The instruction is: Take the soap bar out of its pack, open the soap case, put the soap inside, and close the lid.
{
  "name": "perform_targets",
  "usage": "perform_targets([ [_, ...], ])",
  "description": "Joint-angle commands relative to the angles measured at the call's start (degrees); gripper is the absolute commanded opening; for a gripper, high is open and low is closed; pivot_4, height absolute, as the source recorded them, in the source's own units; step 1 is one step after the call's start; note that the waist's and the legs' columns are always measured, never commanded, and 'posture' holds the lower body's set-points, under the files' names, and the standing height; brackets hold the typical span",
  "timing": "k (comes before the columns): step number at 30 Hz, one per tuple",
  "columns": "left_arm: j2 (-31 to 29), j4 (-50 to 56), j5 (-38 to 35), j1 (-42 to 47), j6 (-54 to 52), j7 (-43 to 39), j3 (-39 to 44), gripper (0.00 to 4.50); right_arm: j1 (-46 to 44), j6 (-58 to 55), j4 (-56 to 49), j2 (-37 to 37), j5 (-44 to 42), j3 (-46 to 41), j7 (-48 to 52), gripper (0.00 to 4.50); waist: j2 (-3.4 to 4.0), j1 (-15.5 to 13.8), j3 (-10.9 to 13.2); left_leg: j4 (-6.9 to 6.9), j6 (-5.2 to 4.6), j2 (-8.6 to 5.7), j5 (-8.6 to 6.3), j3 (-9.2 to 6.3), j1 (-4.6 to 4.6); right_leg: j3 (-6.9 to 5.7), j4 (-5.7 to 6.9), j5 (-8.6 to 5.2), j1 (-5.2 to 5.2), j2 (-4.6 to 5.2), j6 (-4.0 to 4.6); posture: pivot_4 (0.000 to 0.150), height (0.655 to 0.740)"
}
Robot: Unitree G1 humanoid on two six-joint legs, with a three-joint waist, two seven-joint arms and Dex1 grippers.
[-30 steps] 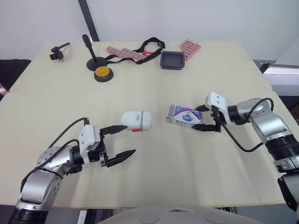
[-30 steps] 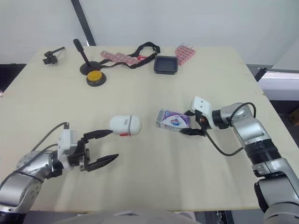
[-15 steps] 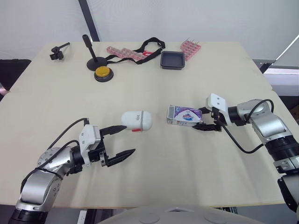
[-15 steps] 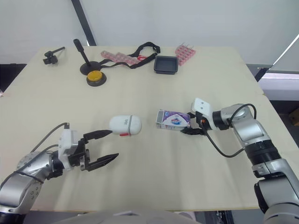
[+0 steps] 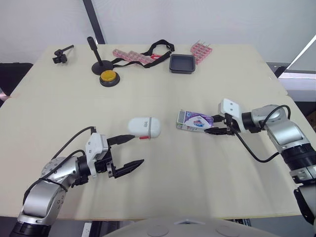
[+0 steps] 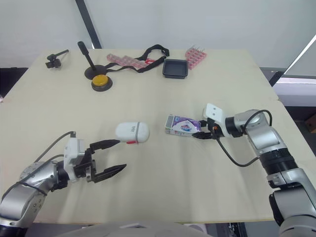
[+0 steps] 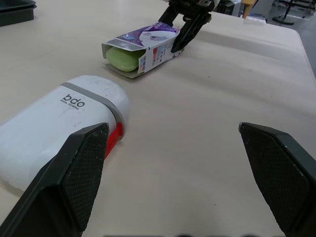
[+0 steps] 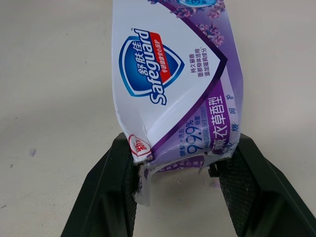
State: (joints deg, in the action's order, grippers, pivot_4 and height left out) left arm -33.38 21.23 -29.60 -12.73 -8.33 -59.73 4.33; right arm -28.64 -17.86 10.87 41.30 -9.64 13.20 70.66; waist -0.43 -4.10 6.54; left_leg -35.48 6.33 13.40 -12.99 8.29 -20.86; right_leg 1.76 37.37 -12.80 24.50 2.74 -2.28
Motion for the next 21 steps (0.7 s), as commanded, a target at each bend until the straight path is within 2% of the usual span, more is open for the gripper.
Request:
perform_targets([
  [1, -0.61, 2.1, -0.53, -0.25, -0.02, 0.13, 0.04, 4.5, 0.38, 0.08, -1.93, 1.26, -0.02, -1.5, 0.03, 2.26, 0.0, -0.01, 0.0, 0.0, 0.0, 0.0, 0.0, 0.0, 0.0, 0.0, 0.0, 0.0, 0.0, 0.0, 0.0, 0.15, 0.7291],
  [21, -1.06, 1.53, -0.28, 0.54, -0.97, 0.18, -0.92, 4.5, -5.01, -6.54, -17.46, 11.46, 2.16, 2.0, 8.21, 2.26, 0.02, -0.23, 0.01, -0.06, 0.0, 0.01, 0.0, 0.0, -0.04, 0.02, 0.03, 0.0, 0.04, -0.02, 0.0, 0.15, 0.7291],
])
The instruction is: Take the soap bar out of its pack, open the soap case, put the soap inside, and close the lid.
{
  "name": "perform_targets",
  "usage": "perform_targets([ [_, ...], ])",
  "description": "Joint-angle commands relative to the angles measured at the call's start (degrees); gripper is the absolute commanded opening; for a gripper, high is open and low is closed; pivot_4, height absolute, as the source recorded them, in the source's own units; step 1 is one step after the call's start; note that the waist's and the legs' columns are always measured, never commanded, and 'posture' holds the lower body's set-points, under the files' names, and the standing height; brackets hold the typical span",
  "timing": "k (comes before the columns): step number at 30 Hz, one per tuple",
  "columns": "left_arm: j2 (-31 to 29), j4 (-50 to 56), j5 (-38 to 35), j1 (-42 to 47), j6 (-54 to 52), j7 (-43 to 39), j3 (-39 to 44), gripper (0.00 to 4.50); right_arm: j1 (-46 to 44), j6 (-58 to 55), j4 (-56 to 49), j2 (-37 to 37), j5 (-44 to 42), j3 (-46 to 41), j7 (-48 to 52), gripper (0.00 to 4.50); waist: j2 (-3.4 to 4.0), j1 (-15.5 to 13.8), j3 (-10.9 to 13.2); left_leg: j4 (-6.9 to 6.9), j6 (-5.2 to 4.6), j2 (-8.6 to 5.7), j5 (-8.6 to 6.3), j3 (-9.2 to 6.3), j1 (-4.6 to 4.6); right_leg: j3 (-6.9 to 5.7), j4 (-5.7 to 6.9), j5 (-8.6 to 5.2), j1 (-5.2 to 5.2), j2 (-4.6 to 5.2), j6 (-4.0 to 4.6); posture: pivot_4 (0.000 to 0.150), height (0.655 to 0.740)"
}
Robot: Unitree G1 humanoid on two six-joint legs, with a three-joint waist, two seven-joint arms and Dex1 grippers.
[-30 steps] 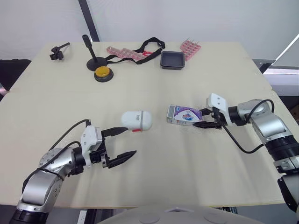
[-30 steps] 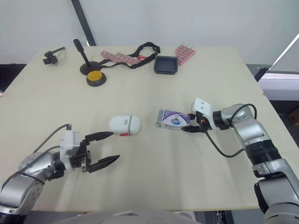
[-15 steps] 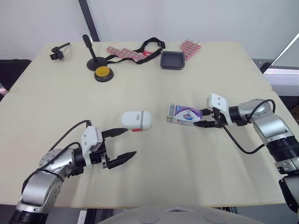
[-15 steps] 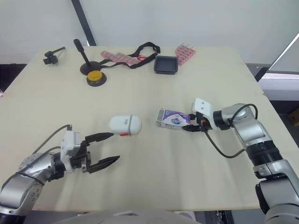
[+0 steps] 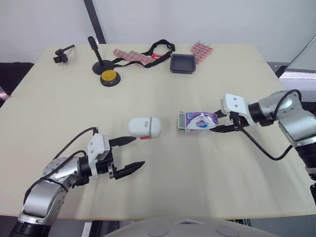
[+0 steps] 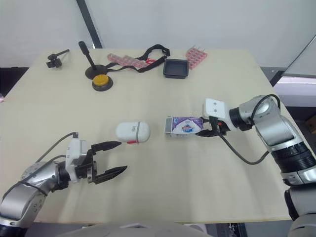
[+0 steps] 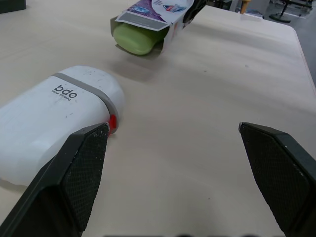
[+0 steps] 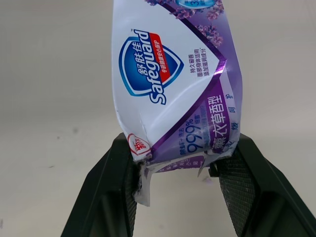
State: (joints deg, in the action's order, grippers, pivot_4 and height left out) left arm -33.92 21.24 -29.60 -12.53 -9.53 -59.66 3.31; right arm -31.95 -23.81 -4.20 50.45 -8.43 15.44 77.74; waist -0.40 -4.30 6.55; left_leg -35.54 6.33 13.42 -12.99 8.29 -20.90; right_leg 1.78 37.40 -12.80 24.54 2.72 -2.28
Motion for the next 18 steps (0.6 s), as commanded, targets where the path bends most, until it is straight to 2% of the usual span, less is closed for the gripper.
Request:
perform_targets([
  [1, -0.49, 1.54, -0.23, 0.34, 0.22, 0.14, 0.03, 4.5, -1.88, -0.68, -2.45, 2.8, 1.44, 0.04, 1.27, 2.26, 0.0, -0.04, 0.0, 0.0, 0.0, 0.0, 0.0, 0.0, 0.0, 0.0, 0.01, 0.0, 0.0, 0.0, 0.0, 0.15, 0.7291],
  [7, -0.4, 1.35, -0.09, 0.41, 0.17, 0.23, -0.25, 4.5, -2.37, 0.16, -1.34, 5.81, 3.65, 0.99, 2.59, 2.26, 0.0, 0.02, 0.0, -0.01, 0.0, 0.0, 0.0, 0.0, 0.0, 0.01, 0.02, 0.0, 0.0, 0.0, 0.0, 0.15, 0.7291],
  [18, -0.2, 0.79, 0.31, 0.76, 0.06, 0.34, -0.89, 4.5, -1.9, -0.75, -0.1, 7.98, 1.78, -1.78, 3.86, 2.26, 0.01, 0.02, 0.0, -0.05, -0.01, 0.02, 0.0, 0.0, 0.0, 0.01, 0.05, 0.0, 0.0, 0.01, 0.0, 0.15, 0.7291],
])
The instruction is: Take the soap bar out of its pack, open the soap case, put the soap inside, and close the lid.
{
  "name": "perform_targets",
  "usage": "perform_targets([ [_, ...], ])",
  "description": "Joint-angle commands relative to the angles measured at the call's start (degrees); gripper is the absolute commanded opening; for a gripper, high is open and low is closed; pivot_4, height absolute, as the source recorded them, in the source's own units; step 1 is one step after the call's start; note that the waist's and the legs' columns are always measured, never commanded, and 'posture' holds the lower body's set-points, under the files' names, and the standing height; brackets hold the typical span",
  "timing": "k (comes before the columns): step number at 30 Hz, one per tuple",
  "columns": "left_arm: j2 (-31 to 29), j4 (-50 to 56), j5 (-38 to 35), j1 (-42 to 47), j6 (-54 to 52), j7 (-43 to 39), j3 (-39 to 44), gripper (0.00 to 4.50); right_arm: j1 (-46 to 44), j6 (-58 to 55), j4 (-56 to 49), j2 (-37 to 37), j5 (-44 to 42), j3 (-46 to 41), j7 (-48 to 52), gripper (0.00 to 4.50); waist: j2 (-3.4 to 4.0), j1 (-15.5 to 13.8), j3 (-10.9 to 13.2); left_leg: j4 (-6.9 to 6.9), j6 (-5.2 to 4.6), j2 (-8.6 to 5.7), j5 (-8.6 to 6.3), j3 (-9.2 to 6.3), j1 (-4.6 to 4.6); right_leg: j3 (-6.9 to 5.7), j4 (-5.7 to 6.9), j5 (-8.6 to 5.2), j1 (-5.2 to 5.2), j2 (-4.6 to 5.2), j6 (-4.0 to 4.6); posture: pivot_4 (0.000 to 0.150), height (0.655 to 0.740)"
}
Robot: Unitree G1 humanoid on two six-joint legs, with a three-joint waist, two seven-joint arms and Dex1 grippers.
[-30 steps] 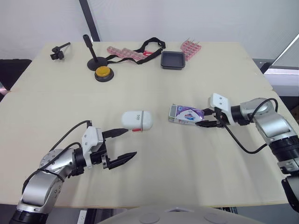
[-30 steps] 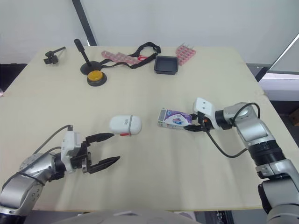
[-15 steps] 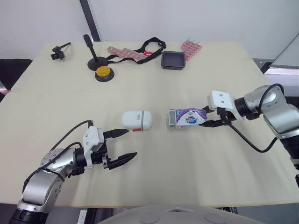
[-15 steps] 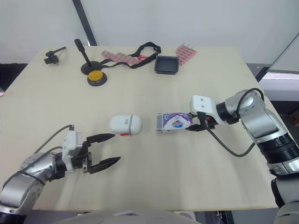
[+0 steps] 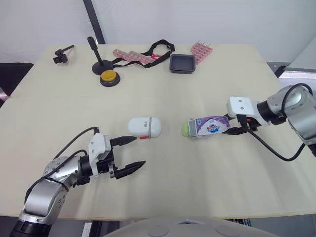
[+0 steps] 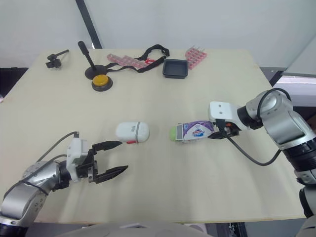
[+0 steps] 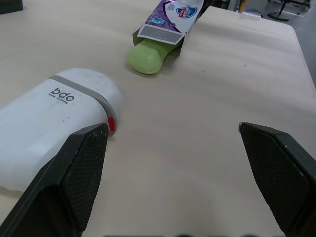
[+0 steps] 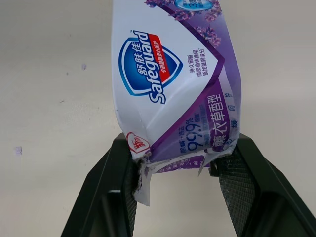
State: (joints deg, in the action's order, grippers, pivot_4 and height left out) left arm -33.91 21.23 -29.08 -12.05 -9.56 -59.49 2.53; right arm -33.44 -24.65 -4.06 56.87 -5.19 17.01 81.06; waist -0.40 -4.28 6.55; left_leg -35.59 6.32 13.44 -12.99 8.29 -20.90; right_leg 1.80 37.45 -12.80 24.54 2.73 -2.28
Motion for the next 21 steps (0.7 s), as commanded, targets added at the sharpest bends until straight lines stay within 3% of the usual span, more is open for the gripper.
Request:
perform_targets([
  [1, -0.23, 0.8, -0.23, 0.31, 0.06, 0.2, -0.16, 4.5, -0.05, 0.39, -0.02, 2.0, -1.65, -3.78, 0.76, 2.26, 0.0, -0.07, 0.0, -0.01, 0.0, 0.0, 0.0, 0.0, 0.0, 0.0, 0.0, 0.0, 0.0, 0.0, 0.0, 0.15, 0.7291],
  [9, -0.96, -1.11, 0.23, 1.32, 1.12, -0.97, -0.2, 4.5, 4.74, 5.86, 4.91, 8.83, -2.63, -9.84, 1.62, 2.26, 0.01, -0.22, -0.01, -0.13, -0.1, -0.01, -0.06, 0.0, -0.06, 0.0, 0.0, 0.0, 0.0, 0.06, 0.01, 0.15, 0.7291],
  [13, -0.93, -2.61, 0.43, 2.69, 1.35, -1.5, -0.26, 4.5, 9.86, 7.87, 9.02, 10.3, -6.45, -17.5, 1.19, 2.26, 0.03, -0.26, -0.03, -0.17, -0.13, 0.02, -0.07, 0.0, -0.05, 0.01, 0.04, 0.0, 0.0, 0.13, 0.02, 0.15, 0.7291],
  [17, -0.66, -3.11, 0.37, 3.22, 1.5, -1.61, -0.3, 4.5, 13.47, 6.35, 11.02, 7.57, -8.54, -23.34, -4.45, 2.26, 0.05, -0.16, -0.06, -0.29, -0.23, 0.0, -0.12, 0.02, -0.09, 0.03, 0.04, -0.01, 0.01, 0.15, 0.04, 0.15, 0.7291],
  [21, -0.21, -3.01, 0.07, 3.41, 2.0, -1.81, -0.24, 4.5, 18.1, -1.69, 9.61, -3.99, -10.33, -33.58, -24.04, 2.26, -0.07, -0.06, -0.22, -0.33, -0.25, 0.06, -0.11, 0.01, -0.07, 0.05, 0.08, 0.0, 0.0, 0.1, 0.05, 0.15, 0.7291],
])
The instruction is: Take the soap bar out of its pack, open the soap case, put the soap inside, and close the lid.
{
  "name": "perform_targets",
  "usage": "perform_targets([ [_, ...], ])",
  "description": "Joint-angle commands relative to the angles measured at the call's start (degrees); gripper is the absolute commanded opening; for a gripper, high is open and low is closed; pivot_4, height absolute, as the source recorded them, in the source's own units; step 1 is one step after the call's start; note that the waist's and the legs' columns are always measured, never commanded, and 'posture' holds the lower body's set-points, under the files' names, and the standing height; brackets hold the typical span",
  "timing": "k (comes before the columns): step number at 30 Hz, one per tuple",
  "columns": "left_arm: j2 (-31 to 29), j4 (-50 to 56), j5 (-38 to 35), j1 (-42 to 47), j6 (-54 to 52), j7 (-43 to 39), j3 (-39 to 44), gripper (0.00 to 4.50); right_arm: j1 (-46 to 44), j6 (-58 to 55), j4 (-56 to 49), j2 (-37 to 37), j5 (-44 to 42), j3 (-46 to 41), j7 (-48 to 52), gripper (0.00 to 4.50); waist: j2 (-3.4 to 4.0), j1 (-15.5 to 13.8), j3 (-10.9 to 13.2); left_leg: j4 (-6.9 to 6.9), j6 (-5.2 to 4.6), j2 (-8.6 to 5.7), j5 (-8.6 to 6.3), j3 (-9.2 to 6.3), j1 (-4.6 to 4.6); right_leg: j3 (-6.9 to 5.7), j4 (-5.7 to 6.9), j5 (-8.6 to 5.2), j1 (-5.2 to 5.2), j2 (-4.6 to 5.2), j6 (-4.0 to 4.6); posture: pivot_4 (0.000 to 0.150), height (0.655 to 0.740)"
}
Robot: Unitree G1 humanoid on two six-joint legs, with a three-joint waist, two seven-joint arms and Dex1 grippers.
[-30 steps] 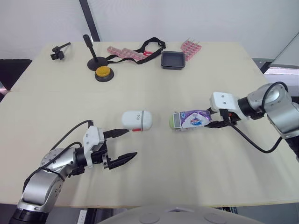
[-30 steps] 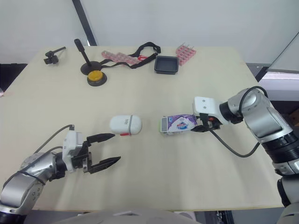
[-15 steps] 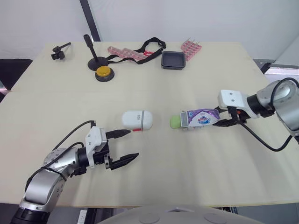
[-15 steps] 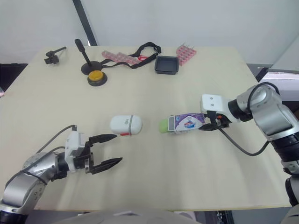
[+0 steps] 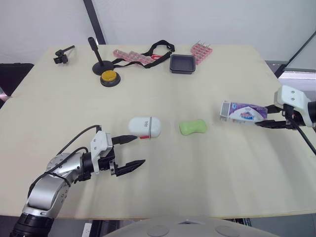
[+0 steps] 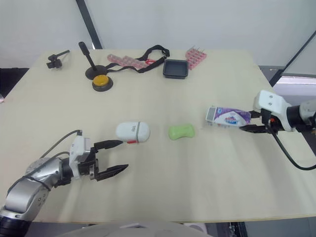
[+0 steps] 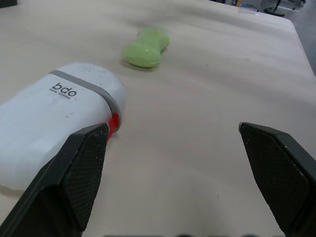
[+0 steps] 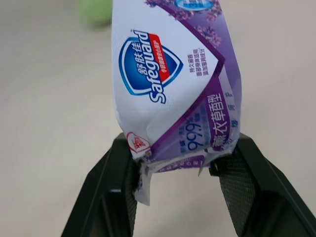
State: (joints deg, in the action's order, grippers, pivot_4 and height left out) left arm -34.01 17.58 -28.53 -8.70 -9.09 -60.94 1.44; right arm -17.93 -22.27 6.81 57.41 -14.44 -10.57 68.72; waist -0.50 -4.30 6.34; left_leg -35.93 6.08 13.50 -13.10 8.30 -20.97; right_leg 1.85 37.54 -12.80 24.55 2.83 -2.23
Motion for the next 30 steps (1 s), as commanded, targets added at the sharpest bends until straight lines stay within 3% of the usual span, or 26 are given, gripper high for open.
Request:
perform_targets([
  [1, -0.11, 0.68, -0.46, 0.03, 1.62, -0.41, 0.88, 4.5, 3.94, -4.77, -2.22, -6.39, -0.42, -7.2, -15.12, 2.26, 0.09, -0.18, -0.06, -0.02, 0.0, -0.02, 0.0, 0.0, -0.02, -0.01, 0.0, 0.0, 0.01, -0.02, 0.0, 0.15, 0.7291],
  [6, -0.38, 0.96, -0.28, -0.32, 2.05, -0.49, 0.92, 4.5, 7.36, -11.01, -8.15, -19.08, 1.28, -13.2, -36.76, 2.26, 0.47, -0.29, -0.2, -0.01, 0.01, -0.13, 0.0, 0.02, -0.06, 0.0, -0.03, 0.0, 0.05, -0.04, -0.01, 0.15, 0.7291],
  [9, -0.4, 1.18, -0.21, -0.35, 1.9, -0.32, 0.89, 4.5, 7.54, -15.31, -11.03, -24.16, 1.38, -14.68, -44.58, 2.26, 0.62, -0.11, -0.28, 0.0, 0.02, -0.13, 0.0, 0.02, -0.03, 0.02, -0.02, 0.0, 0.05, -0.05, -0.01, 0.15, 0.7291],
  [13, -0.55, 1.45, -0.25, -0.32, 1.63, -0.16, 0.96, 4.5, 7.77, -18.42, -13.15, -27.5, 0.73, -15.0, -49.34, 2.26, 0.65, 0.11, -0.31, 0.07, 0.08, -0.13, 0.01, 0.03, 0.01, 0.05, -0.03, 0.0, 0.04, -0.08, -0.03, 0.15, 0.7291],
  [23, -0.8, 1.35, -0.31, 0.01, 1.32, -0.14, 0.93, 4.5, 7.67, -19.32, -11.16, -27.68, -0.7, -15.1, -50.83, 2.26, 0.7, 0.19, -0.3, 0.15, 0.57, -0.16, 0.18, 0.03, 0.04, 0.06, -0.05, 0.15, 0.02, -0.07, -0.29, 0.15, 0.7291],
  [26, -0.77, 1.52, -0.37, -0.06, 1.03, 0.06, 0.86, 4.5, 7.14, -19.26, -10.23, -27.06, -1.06, -15.08, -50.63, 3.1, 0.7, 0.2, -0.3, 0.16, 0.6, -0.16, 0.19, 0.03, 0.04, 0.06, -0.05, 0.15, 0.02, -0.08, -0.31, 0.15, 0.7291],
  [29, -0.8, 1.65, -0.35, -0.32, 1.12, 0.13, 0.9, 4.5, 6.9, -19.29, -9.76, -26.4, -1.36, -15.0, -50.65, 4.25, 0.7, 0.21, -0.3, 0.16, 0.61, -0.16, 0.19, 0.03, 0.04, 0.06, -0.05, 0.16, 0.02, -0.08, -0.32, 0.15, 0.7291],
  [30, -0.85, 1.67, -0.32, -0.36, 1.13, 0.12, 0.9, 4.5, 6.82, -19.16, -9.55, -26.16, -1.38, -14.9, -50.56, 4.4, 0.7, 0.21, -0.3, 0.16, 0.61, -0.16, 0.19, 0.03, 0.04, 0.06, -0.05, 0.16, 0.02, -0.08, -0.32, 0.15, 0.7291],
])
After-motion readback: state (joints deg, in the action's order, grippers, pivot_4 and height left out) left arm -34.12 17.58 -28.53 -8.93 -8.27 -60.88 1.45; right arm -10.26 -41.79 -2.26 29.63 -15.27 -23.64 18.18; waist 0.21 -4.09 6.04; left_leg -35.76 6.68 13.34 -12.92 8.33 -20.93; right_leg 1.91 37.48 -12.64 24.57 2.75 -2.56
